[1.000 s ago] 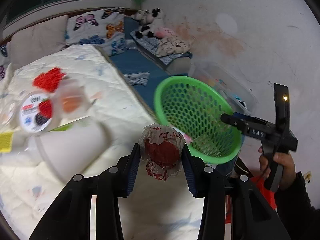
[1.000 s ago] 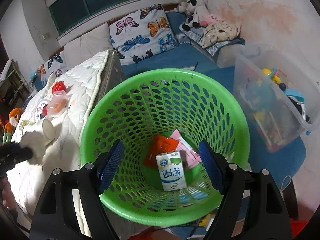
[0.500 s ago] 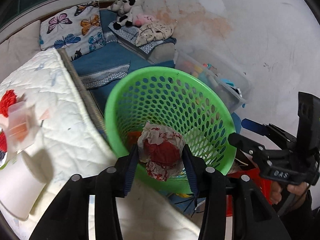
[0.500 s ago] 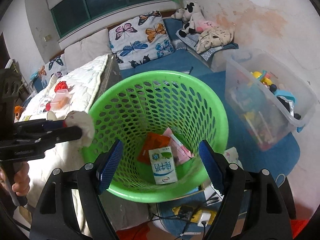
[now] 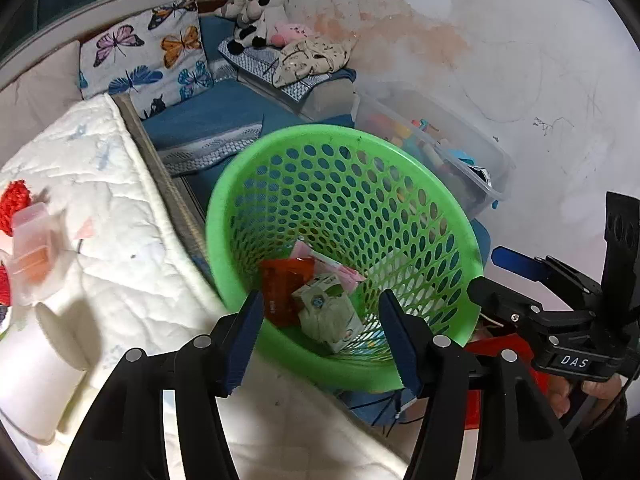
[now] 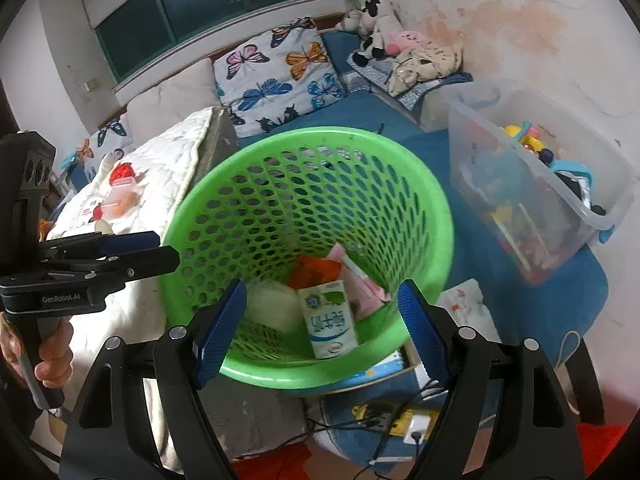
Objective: Collect trash
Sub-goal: 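Bring both grippers back over the bed toward the clear plastic bottle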
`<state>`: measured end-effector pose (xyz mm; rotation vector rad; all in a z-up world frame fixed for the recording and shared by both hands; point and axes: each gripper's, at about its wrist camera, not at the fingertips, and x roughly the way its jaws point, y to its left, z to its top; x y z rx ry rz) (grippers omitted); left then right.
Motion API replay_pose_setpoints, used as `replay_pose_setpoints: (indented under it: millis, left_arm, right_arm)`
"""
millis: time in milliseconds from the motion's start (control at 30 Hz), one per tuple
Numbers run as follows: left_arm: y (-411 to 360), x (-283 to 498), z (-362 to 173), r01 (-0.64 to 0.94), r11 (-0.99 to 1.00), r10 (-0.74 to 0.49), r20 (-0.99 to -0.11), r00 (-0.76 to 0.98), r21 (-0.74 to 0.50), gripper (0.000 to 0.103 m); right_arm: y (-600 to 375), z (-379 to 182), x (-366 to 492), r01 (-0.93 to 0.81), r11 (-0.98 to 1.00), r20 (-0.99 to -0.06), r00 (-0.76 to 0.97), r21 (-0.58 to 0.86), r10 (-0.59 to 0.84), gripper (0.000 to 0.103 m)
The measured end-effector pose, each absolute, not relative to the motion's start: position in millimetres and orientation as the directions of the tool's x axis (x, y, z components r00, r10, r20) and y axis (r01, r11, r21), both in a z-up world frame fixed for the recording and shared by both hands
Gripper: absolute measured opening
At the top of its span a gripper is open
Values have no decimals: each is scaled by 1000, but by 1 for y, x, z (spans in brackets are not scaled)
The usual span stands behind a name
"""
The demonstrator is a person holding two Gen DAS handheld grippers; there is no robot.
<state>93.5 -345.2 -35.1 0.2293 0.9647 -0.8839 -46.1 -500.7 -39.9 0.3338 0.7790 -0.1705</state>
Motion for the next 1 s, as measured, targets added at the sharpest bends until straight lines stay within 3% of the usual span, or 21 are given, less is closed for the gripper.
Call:
replay_pose_setpoints:
  millis: [467, 1000]
  left_arm:
    - [-246, 97, -6, 642, 756, -496, -755, 430, -131, 58]
    - [-92, 114, 2, 400, 901, -389, -726, 567, -170, 58]
  right_arm:
    - [-427, -20, -21, 96, 971, -685, 724, 218, 82, 85]
    - [-320, -11, 29, -140, 967, -686, 683, 212, 249, 89]
